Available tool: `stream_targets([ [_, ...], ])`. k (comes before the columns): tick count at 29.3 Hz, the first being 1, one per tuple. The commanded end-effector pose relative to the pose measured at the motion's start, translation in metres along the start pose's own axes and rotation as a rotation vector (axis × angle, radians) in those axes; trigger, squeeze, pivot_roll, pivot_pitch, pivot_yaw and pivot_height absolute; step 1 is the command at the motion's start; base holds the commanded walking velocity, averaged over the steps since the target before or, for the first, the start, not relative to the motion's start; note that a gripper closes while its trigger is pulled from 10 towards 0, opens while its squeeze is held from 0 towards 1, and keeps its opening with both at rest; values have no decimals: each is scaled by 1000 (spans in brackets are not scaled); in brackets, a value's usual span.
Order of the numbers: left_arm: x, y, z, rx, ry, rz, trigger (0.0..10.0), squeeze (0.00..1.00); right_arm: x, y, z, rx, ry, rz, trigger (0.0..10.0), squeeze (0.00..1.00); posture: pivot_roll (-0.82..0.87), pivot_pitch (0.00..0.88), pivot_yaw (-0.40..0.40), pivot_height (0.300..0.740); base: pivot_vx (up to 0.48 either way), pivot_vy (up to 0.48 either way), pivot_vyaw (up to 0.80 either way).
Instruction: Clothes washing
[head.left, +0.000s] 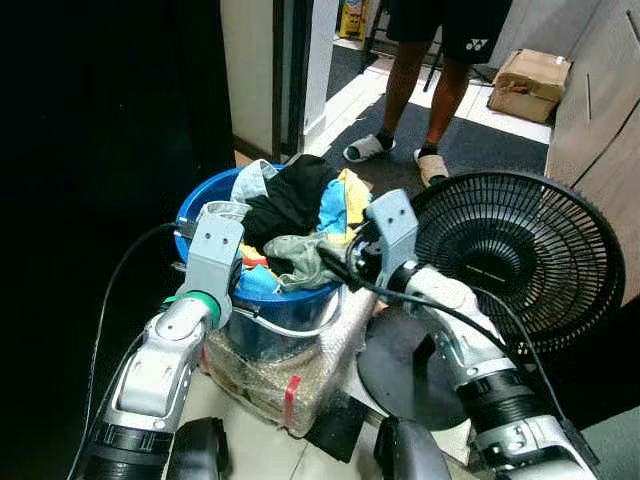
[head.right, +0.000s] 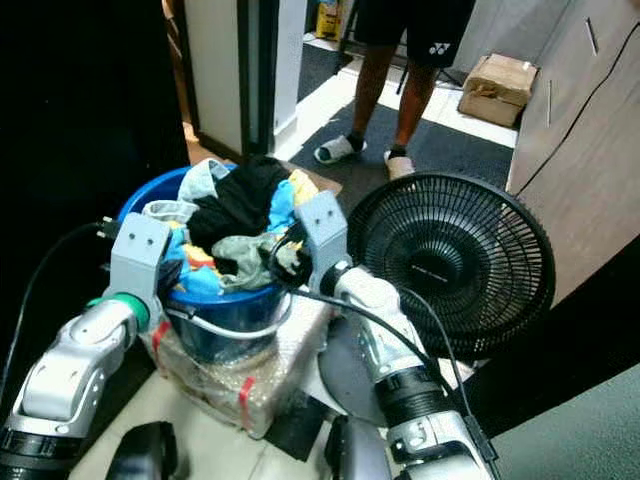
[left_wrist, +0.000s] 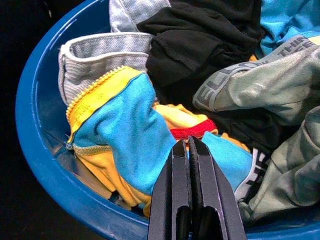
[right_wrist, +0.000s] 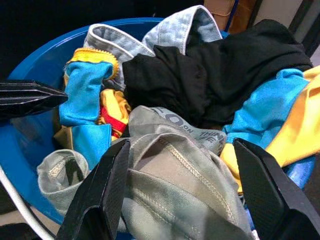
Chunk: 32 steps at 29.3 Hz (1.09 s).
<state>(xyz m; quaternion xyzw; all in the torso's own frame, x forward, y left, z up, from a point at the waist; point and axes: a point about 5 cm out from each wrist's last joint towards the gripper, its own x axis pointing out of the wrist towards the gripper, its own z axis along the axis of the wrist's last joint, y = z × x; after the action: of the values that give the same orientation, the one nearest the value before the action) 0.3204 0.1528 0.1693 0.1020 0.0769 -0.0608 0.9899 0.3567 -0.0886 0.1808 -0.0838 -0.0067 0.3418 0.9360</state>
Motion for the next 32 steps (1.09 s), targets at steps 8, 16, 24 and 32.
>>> stream_targets([
  [8,-2,-2,-6,-1,19,7,10000,0,5,11,-17,12,164,123,10000,0,170,99,-55,526,0,0,0],
  [16,-2,-4,-8,-12,19,12,10000,0,-1,7,-37,-171,319,188,10000,0,155,103,-72,526,0,0,0],
  [24,-3,-3,-8,-12,23,14,10000,0,-3,13,-43,-164,330,230,10000,0,163,108,-64,526,0,0,0],
  [32,-4,-2,-8,-7,25,11,10000,0,-5,24,-49,-179,292,240,10000,0,169,109,-57,526,0,0,0],
])
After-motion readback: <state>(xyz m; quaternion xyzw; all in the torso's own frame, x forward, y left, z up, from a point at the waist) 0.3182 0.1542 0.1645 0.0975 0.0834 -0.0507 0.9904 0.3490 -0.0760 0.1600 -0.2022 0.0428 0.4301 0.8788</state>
